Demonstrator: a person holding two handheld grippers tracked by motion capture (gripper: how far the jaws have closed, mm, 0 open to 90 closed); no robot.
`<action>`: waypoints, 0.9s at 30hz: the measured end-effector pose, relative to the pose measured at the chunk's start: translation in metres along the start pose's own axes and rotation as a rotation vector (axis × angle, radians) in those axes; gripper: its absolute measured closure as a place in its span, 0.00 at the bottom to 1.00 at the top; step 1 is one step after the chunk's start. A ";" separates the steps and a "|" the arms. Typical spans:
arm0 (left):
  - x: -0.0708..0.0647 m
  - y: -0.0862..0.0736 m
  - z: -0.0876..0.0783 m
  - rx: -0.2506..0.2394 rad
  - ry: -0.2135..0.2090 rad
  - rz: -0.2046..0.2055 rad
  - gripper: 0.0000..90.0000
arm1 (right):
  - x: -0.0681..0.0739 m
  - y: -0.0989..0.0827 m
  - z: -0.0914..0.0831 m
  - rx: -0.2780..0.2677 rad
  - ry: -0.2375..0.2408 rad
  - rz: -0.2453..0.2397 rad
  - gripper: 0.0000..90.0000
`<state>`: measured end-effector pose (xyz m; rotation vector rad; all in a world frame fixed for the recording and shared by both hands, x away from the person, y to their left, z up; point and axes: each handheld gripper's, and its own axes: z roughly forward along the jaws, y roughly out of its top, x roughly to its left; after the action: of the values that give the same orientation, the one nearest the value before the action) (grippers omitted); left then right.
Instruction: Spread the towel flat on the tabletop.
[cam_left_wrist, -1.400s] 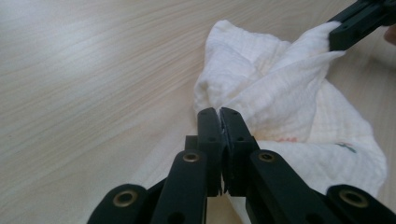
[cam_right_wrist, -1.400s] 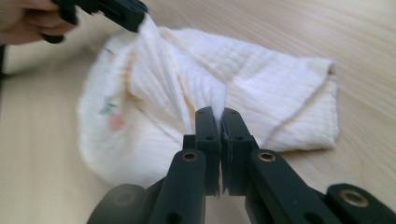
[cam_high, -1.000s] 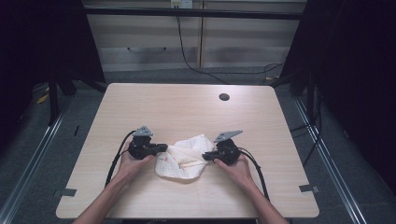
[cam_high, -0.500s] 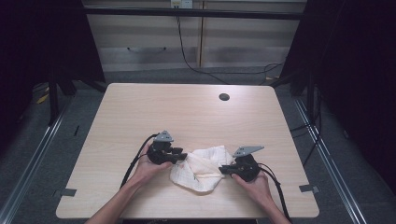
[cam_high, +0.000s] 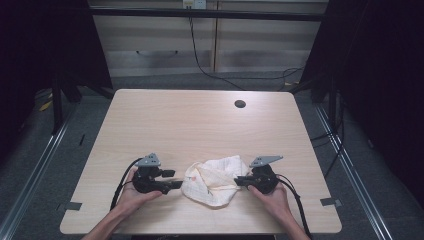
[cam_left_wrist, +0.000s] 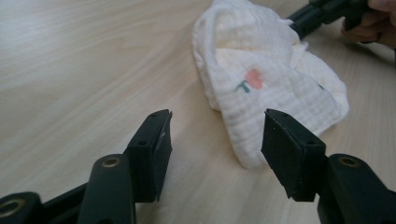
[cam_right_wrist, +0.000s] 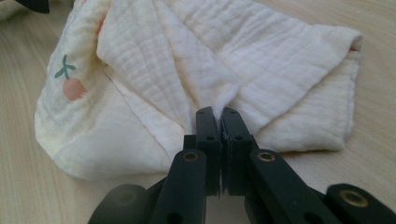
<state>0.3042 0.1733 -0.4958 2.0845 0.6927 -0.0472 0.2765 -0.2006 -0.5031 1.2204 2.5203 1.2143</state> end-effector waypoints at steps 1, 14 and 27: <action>-0.002 -0.001 0.002 0.006 -0.002 0.000 0.49 | 0.000 0.000 0.000 0.000 0.001 -0.003 0.98; -0.012 -0.009 0.016 0.045 -0.049 0.054 0.71 | -0.001 0.000 0.000 -0.004 0.003 -0.005 0.98; -0.010 -0.002 0.000 -0.026 -0.009 0.042 0.97 | -0.001 0.003 -0.006 -0.030 0.001 0.008 0.98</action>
<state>0.2952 0.1695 -0.4946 2.0723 0.6410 -0.0237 0.2764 -0.2036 -0.4973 1.2245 2.4908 1.2500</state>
